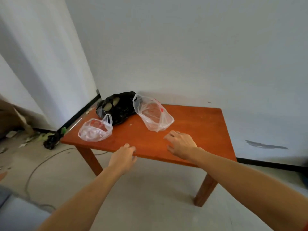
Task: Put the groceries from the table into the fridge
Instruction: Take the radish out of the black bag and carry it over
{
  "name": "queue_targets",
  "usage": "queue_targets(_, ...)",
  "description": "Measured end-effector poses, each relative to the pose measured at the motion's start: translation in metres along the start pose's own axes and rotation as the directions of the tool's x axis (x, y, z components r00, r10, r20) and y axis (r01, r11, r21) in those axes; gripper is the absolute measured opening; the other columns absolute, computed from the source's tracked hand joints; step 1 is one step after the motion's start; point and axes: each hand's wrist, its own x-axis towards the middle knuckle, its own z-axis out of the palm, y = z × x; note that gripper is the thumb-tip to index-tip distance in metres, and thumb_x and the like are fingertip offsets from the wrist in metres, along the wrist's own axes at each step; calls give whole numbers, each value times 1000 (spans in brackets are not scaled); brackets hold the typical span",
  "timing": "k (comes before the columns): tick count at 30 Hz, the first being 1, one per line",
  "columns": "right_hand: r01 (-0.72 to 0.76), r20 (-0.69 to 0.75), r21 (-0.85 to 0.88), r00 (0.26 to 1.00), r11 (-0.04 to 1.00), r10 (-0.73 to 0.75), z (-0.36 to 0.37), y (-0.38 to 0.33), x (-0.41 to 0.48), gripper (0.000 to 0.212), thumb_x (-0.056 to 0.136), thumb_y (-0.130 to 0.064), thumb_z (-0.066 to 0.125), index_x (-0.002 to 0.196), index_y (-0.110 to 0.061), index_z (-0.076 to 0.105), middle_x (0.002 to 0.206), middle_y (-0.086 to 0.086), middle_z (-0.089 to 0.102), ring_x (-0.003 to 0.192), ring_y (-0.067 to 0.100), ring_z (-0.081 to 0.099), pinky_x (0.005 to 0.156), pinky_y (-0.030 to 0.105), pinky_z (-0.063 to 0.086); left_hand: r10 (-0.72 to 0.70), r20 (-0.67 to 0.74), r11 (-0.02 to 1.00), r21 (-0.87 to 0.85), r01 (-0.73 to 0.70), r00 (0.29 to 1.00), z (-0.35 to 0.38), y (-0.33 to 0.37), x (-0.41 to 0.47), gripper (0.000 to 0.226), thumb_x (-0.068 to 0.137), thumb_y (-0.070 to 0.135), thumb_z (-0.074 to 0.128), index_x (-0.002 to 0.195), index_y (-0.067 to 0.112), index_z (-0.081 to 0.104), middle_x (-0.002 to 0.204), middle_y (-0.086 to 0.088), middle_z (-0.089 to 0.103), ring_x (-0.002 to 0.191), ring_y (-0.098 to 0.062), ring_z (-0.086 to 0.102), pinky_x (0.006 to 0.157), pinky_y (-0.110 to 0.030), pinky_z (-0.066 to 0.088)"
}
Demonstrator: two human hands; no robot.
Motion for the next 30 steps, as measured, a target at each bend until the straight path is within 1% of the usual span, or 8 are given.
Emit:
queue_targets(6,-22,-51,9,998,1000,23,5,-24,133,37,96,-33,43,130,-21,51,128,2,54,109,22,57,87,38,51,39,-57,999,29,-37,998,-35,-95,91,29,93,33,51,116,19,59,111,0,53,97,-20,58,81,-37,51)
queue_targets(9,-19,-104,19,994,1000,21,5,-37,193,35,97,-35,44,129,-24,53,129,0,55,107,19,58,84,35,51,63,-57,996,69,-59,996,-56,-144,141,26,92,32,49,110,17,60,112,-3,54,97,-24,58,77,-39,52)
queue_targets(12,-14,-90,57,996,998,19,13,-47,238,36,95,-35,46,129,-25,54,131,-1,53,109,19,58,83,36,52,72,-54,995,66,-68,996,-61,-180,184,24,90,30,50,106,15,61,111,-5,55,96,-25,58,76,-38,50)
queue_targets(15,-6,-56,29,998,1000,8,25,-47,284,36,95,-35,44,129,-26,53,131,0,54,111,20,57,86,38,51,93,-37,992,84,-90,995,-54,-202,223,29,93,31,47,114,17,59,113,-3,55,104,-23,55,83,-36,48)
queue_targets(20,16,-103,38,995,999,-12,37,-34,373,35,96,-32,43,128,-23,55,133,-1,53,108,18,57,77,30,49,146,-17,979,148,-142,989,-44,-227,306,31,96,33,44,120,18,56,116,-3,52,109,-23,51,91,-36,43)
queue_targets(23,13,-110,68,994,998,-5,53,-21,438,36,96,-34,43,130,-24,53,130,-2,52,111,17,55,77,29,46,180,24,963,198,-181,983,-39,-239,356,33,96,33,44,123,18,54,119,-3,52,113,-23,47,97,-37,40)
queue_targets(27,-34,-44,95,998,995,38,76,-9,521,37,95,-34,46,129,-22,53,126,0,52,112,19,52,81,32,47,240,138,906,324,-273,961,-35,-258,413,32,98,32,41,124,16,51,122,-5,50,113,-24,45,96,-37,38)
queue_targets(30,-66,5,107,998,992,66,92,-9,567,36,94,-34,47,127,-22,54,125,1,53,111,21,52,78,34,46,268,160,894,326,-307,950,-29,-275,454,31,98,31,40,123,15,50,122,-6,50,112,-25,45,95,-37,38)
